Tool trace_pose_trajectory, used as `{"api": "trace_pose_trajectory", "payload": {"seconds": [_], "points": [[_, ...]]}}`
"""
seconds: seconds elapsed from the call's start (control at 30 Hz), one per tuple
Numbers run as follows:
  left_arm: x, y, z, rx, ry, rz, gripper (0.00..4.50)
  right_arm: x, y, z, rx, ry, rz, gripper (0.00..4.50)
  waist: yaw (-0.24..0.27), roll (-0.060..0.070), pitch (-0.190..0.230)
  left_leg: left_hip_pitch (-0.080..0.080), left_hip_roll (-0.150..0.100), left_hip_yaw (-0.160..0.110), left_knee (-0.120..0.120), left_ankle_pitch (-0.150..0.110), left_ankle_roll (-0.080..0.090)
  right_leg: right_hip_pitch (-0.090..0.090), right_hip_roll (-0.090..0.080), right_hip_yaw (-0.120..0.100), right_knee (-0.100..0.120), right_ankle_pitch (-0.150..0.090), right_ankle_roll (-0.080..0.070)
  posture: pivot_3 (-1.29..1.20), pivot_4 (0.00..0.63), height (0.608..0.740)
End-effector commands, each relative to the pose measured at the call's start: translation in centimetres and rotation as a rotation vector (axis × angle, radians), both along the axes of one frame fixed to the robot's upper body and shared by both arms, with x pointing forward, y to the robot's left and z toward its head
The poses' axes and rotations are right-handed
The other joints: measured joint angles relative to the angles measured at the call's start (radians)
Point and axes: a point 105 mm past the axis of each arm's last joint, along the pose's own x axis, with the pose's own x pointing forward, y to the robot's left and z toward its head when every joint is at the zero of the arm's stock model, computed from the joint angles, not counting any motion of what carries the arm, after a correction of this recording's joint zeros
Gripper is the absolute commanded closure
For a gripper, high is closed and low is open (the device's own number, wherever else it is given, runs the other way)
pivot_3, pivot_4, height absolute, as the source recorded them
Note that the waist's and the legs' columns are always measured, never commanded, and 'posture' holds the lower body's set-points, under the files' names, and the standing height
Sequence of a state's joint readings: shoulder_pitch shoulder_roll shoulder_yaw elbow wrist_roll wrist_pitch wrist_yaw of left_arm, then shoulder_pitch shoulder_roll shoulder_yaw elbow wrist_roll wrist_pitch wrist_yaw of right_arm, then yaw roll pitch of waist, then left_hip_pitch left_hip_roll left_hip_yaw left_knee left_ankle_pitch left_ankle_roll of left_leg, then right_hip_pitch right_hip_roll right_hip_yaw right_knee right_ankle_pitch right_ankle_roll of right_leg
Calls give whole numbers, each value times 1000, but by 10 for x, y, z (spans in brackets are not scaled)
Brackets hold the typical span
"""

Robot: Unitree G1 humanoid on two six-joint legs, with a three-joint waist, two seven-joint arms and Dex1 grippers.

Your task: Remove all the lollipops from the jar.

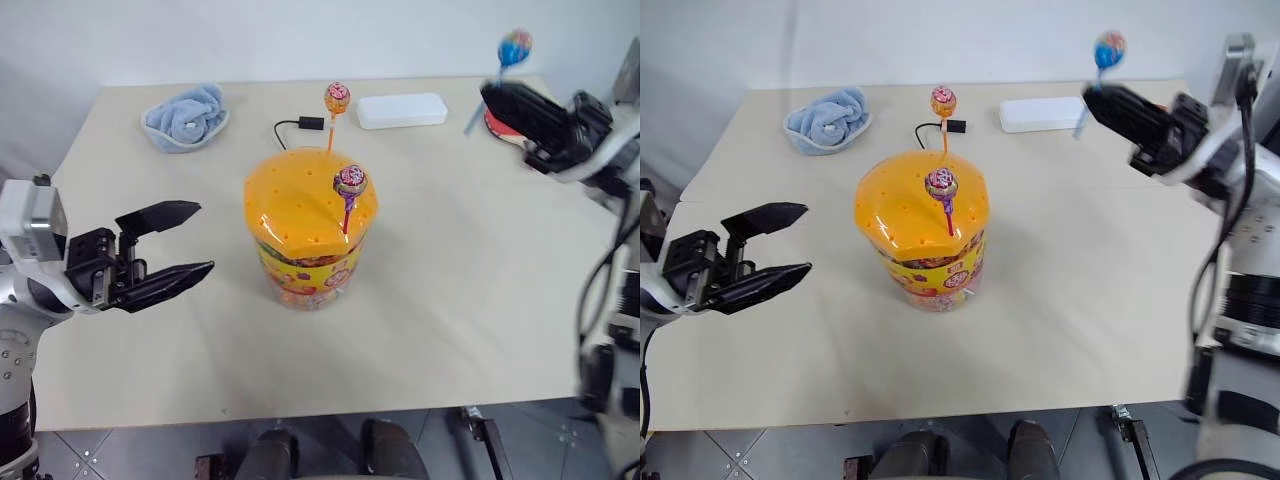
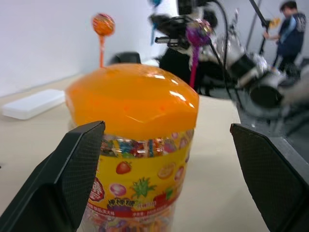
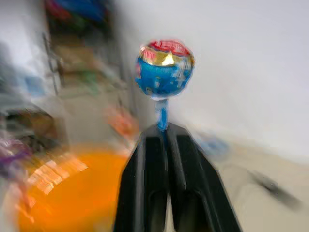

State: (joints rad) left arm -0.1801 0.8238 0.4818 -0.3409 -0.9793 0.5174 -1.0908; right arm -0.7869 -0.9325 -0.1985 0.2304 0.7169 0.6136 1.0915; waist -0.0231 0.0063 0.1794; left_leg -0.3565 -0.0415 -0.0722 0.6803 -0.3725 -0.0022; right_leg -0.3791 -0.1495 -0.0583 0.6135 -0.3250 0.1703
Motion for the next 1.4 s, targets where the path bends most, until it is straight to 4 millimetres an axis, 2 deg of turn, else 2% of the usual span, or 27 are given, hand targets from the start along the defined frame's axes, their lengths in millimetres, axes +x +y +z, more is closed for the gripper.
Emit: {"api": "trace_pose_trajectory", "payload": {"seconds": [0.03,0.07,0.1,0.37,0.47,0.5,0.57,0.7,0.73,0.83,0.97,1.1,1.2,1.27,1.4], "points": [[-5,-7,-2,50,-32,-44,84,14,-45,-56,-366,142,-287,4460,-3,0,0,0,-1,0,0,0,0,0,0,0,-1,0,0,0,150,740],[-5,-9,-3,57,-31,-53,84,14,-59,-74,-480,191,-351,4460,-5,1,0,0,-1,2,0,0,0,0,0,0,-2,0,0,0,150,740],[-5,-9,-4,61,-29,-59,84,12,-64,-86,-530,220,-357,4460,-7,2,1,0,-1,3,0,0,0,-1,0,1,-1,0,0,0,150,740],[-10,-19,-11,119,-19,-137,84,5,-101,-156,-525,425,-510,4460,-6,7,4,0,1,10,1,0,0,-5,0,1,1,0,0,0,150,740],[-8,-18,-7,120,-28,-133,84,1,-108,-165,-573,430,-542,4460,0,7,4,0,2,8,2,0,0,-4,0,0,1,0,0,0,150,740],[-7,-17,-6,118,-31,-129,84,0,-107,-166,-564,435,-532,4263,1,7,4,0,2,6,3,0,0,-2,0,0,1,0,0,0,150,740],[-6,-15,-4,111,-36,-118,84,-6,-107,-168,-553,454,-508,3801,7,7,4,0,2,4,3,0,0,1,0,-2,-1,0,1,0,150,740],[-6,-7,0,84,-36,-78,84,-6,-114,-145,-508,316,-531,2518,16,7,4,0,2,3,3,0,0,1,0,-3,-2,0,1,0,150,740],[-6,-3,-1,81,-22,-64,84,-7,-112,-134,-485,245,-509,2226,16,7,4,0,2,3,3,0,0,1,0,-3,-2,0,1,0,150,740],[-4,12,-6,65,15,-3,84,-19,-90,-89,-308,16,-315,1236,17,10,6,0,2,4,2,0,0,1,0,-3,-3,0,1,0,150,740],[0,34,-11,10,37,86,84,-46,-52,-52,-126,-186,-43,1236,15,11,6,0,3,4,3,0,0,2,1,-4,-3,0,1,0,150,740],[-1,46,-19,-5,60,123,84,-68,4,-35,-53,-197,185,1236,19,11,6,1,5,3,3,0,0,2,0,-4,-2,0,1,0,150,740],[0,47,-16,-57,41,141,84,-83,46,-29,1,-218,333,1236,23,10,6,1,5,2,3,0,-1,2,0,-4,-2,0,1,0,150,740],[-1,45,-17,-48,48,131,84,-86,66,-30,-14,-237,388,1236,24,10,6,1,5,1,4,0,-1,3,0,-4,-2,0,1,0,150,740],[-4,37,-18,-45,39,105,84,-79,101,-16,57,-339,425,1236,20,10,6,1,4,1,4,0,-1,2,0,-4,-2,0,1,0,150,740]]}}
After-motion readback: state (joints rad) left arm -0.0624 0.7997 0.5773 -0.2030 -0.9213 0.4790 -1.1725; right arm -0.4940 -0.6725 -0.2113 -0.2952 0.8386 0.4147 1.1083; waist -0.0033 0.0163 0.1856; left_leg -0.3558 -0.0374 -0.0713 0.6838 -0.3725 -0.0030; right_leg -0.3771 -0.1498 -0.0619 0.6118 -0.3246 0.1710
